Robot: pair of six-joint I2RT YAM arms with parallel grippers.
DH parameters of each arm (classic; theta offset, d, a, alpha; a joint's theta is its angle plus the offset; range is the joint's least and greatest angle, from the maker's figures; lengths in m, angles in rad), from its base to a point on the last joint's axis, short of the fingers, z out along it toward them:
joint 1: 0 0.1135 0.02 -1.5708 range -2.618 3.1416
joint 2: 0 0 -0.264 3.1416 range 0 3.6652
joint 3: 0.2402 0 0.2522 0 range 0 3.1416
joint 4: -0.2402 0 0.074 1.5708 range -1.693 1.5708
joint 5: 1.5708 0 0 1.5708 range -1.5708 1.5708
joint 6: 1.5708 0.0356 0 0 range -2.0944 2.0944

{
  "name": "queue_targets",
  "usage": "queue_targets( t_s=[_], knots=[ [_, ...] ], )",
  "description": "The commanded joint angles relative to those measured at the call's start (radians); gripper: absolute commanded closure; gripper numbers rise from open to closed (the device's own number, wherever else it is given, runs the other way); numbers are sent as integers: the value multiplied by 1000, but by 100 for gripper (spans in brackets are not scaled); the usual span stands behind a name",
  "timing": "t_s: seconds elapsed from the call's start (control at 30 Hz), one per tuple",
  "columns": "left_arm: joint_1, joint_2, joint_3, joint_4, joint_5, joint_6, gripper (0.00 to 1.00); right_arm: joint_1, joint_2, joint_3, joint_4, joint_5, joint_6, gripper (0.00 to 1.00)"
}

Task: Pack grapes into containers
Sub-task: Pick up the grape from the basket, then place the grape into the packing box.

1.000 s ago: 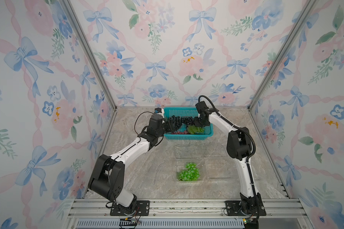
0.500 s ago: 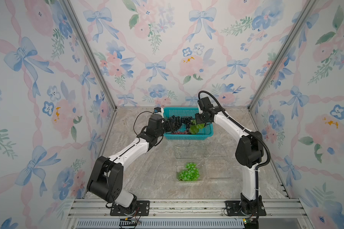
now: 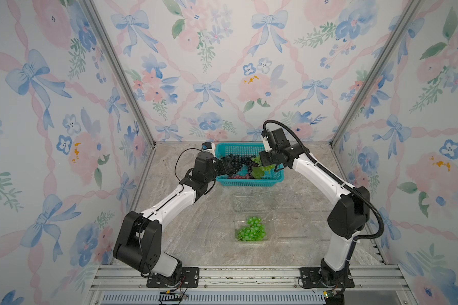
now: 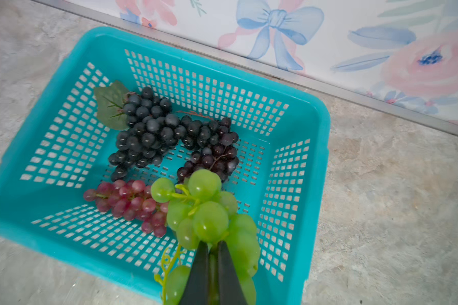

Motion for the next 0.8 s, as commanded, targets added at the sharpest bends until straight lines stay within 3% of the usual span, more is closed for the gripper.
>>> queue_targets(
  t_s=[0.0,0.43,0.77],
  knots=[
    [20,-41,-19,16,2,-17,40,47,-96,-85,14,-18,-25,94],
    [73,-135,-107,-52,41,-60,43,305,-423,-507,35,-47,75,94],
    [20,-276,-276,-91,-5,-83,43,484,-431,-635,80,-65,147,94]
  ],
)
